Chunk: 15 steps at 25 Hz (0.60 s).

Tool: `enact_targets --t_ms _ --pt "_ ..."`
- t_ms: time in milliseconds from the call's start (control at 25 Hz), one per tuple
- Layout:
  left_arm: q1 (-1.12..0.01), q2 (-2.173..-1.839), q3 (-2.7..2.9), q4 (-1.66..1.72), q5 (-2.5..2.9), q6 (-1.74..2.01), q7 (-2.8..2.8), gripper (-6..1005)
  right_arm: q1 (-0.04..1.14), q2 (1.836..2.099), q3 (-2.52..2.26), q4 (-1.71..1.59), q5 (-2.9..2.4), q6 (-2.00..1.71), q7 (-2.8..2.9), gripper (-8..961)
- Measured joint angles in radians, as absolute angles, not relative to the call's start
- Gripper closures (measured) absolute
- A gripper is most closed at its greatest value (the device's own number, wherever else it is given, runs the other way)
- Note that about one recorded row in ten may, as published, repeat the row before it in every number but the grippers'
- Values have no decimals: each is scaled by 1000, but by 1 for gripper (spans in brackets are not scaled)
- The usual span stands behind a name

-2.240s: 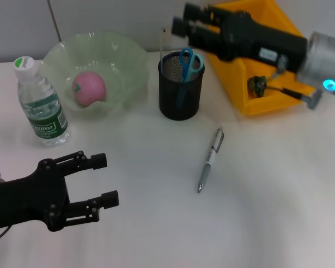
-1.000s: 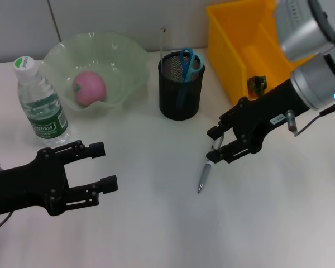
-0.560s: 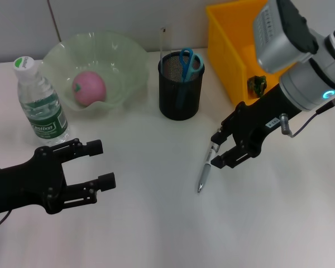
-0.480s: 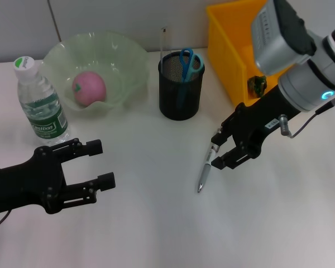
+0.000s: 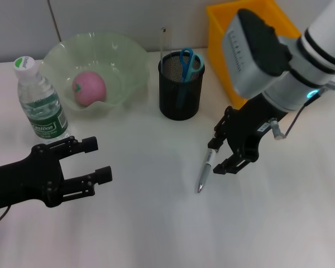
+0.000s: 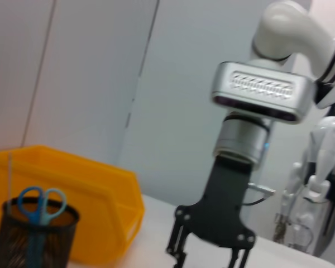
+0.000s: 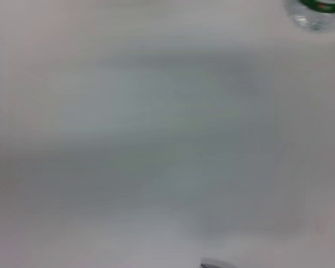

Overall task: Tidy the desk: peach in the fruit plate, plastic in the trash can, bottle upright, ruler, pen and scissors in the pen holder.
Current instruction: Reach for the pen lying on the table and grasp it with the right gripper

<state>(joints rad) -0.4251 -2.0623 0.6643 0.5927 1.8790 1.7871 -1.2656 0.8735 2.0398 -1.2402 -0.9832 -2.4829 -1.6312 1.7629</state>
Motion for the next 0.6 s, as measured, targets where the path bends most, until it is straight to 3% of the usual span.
enact_targets --t_ms 240,600 --pt "-426 -2061 664 595 1879 1766 -1269 202 930 2076 -1292 -993 -2611 -1609 1746 431" --pt "-424 -2064 657 620 1876 1686 -1261 202 947 2078 -1390 -1029 -2681 -1569 1609 438"
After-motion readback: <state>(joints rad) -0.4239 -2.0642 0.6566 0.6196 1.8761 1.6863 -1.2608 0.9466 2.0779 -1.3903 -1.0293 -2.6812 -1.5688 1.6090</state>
